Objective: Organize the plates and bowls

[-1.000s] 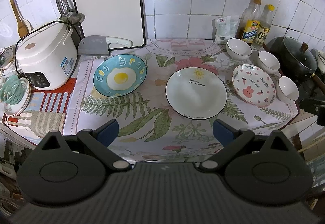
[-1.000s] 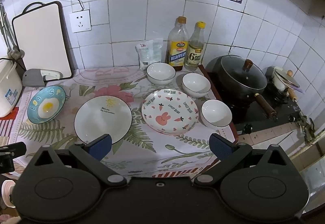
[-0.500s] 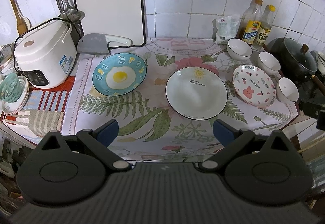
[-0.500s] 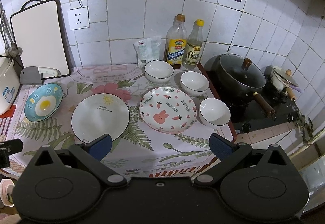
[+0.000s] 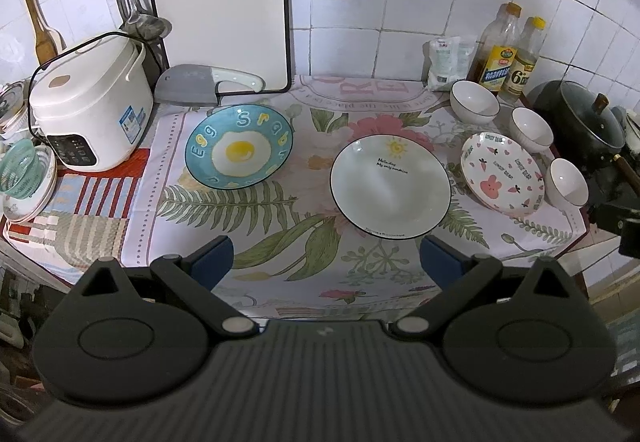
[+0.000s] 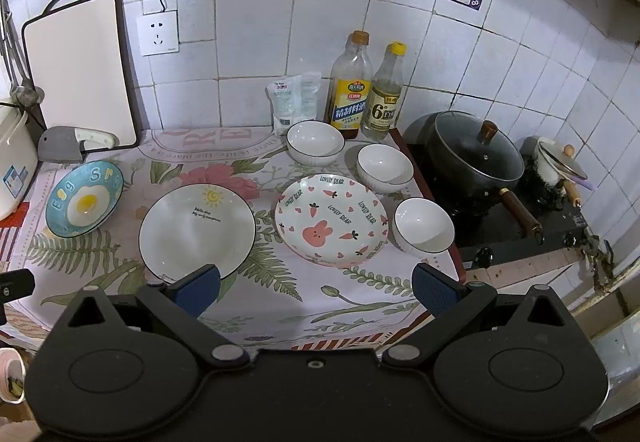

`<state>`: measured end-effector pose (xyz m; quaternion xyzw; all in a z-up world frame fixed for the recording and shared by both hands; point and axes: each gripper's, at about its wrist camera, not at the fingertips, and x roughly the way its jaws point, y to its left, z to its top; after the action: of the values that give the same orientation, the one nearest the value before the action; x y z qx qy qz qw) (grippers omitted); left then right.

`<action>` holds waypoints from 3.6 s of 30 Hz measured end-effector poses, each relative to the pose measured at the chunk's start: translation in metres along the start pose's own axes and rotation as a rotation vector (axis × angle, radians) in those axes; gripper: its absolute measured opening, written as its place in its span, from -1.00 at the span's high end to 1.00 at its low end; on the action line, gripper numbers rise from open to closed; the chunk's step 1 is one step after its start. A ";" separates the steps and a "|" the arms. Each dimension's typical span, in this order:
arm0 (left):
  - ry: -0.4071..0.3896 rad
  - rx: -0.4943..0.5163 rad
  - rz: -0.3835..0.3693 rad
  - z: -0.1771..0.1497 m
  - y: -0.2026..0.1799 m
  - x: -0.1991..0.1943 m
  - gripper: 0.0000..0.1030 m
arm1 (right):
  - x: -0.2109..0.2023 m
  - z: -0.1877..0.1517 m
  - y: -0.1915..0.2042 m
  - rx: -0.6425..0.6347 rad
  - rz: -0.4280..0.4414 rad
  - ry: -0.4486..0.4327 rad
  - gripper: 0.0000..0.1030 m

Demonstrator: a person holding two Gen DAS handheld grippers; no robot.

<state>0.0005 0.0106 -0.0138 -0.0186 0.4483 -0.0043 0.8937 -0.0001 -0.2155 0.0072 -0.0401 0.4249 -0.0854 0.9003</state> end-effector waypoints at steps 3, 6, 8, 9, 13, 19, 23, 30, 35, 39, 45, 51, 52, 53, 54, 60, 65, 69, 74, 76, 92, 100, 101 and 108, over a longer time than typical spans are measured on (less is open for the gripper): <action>0.005 0.000 -0.002 -0.001 -0.001 0.001 -0.96 | 0.001 0.000 0.002 -0.005 -0.002 0.001 -1.00; 0.010 0.002 -0.004 0.000 -0.001 0.002 -0.96 | 0.002 -0.001 0.003 -0.008 -0.002 0.004 -1.00; 0.012 0.002 -0.006 0.000 -0.001 0.002 -0.96 | 0.003 -0.001 0.003 -0.009 -0.002 0.005 -1.00; 0.013 0.003 -0.006 0.000 -0.001 0.002 -0.96 | 0.003 0.000 0.003 -0.009 -0.002 0.006 -1.00; 0.018 0.001 -0.006 0.000 0.000 0.003 -0.96 | 0.004 -0.001 0.004 -0.008 -0.002 0.005 -1.00; 0.028 0.007 -0.009 0.001 0.004 0.007 -0.96 | 0.006 -0.002 0.005 -0.008 0.009 -0.002 -1.00; -0.009 -0.014 -0.055 0.003 0.010 0.006 -0.94 | 0.005 -0.005 0.004 -0.026 0.057 -0.064 -1.00; -0.142 -0.056 -0.029 0.011 0.021 0.003 -0.91 | 0.027 -0.008 0.006 -0.084 0.177 -0.208 -1.00; -0.162 -0.080 -0.031 0.017 0.027 0.030 -0.92 | 0.062 -0.010 0.002 -0.056 0.335 -0.279 -1.00; -0.120 -0.095 -0.047 0.012 0.025 0.075 -0.92 | 0.108 -0.018 0.004 -0.036 0.399 -0.243 -1.00; -0.090 -0.093 -0.064 -0.008 0.012 0.150 -0.90 | 0.175 -0.043 0.015 0.029 0.505 -0.194 -0.91; -0.111 -0.096 -0.062 -0.021 -0.004 0.216 -0.75 | 0.232 -0.065 0.028 0.064 0.528 -0.219 -0.81; -0.117 -0.097 -0.053 -0.023 -0.006 0.225 -0.68 | 0.241 -0.067 0.029 0.078 0.533 -0.219 -0.77; -0.117 -0.093 -0.047 -0.025 -0.007 0.233 -0.61 | 0.249 -0.068 0.029 0.091 0.533 -0.216 -0.75; -0.111 -0.089 -0.039 -0.026 -0.009 0.242 -0.58 | 0.257 -0.070 0.031 0.101 0.526 -0.206 -0.70; -0.076 -0.117 -0.048 -0.026 -0.004 0.276 -0.34 | 0.282 -0.075 0.033 0.128 0.521 -0.195 -0.45; -0.047 -0.131 -0.063 -0.027 0.002 0.290 -0.14 | 0.294 -0.075 0.029 0.157 0.552 -0.169 -0.27; -0.028 -0.145 -0.069 -0.026 0.003 0.297 -0.02 | 0.299 -0.075 0.028 0.173 0.566 -0.162 -0.21; -0.013 -0.164 -0.081 -0.022 0.002 0.300 0.15 | 0.306 -0.075 0.030 0.173 0.570 -0.148 -0.18; -0.012 -0.166 -0.100 -0.020 0.001 0.301 0.35 | 0.308 -0.075 0.031 0.174 0.577 -0.141 -0.04; -0.058 -0.117 -0.063 -0.016 -0.013 0.302 0.47 | 0.314 -0.070 0.033 0.158 0.562 -0.119 0.54; -0.114 -0.072 -0.077 -0.006 -0.016 0.282 0.47 | 0.300 -0.054 0.030 0.105 0.559 -0.160 0.53; -0.112 -0.070 -0.075 -0.001 -0.016 0.279 0.47 | 0.299 -0.049 0.029 0.106 0.560 -0.156 0.53; -0.144 -0.115 -0.108 0.045 -0.002 0.268 0.47 | 0.295 0.004 0.032 0.081 0.577 -0.212 0.53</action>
<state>0.1971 0.0035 -0.2015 -0.0941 0.3808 -0.0255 0.9195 0.1912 -0.2397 -0.2183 0.1095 0.3186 0.1617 0.9276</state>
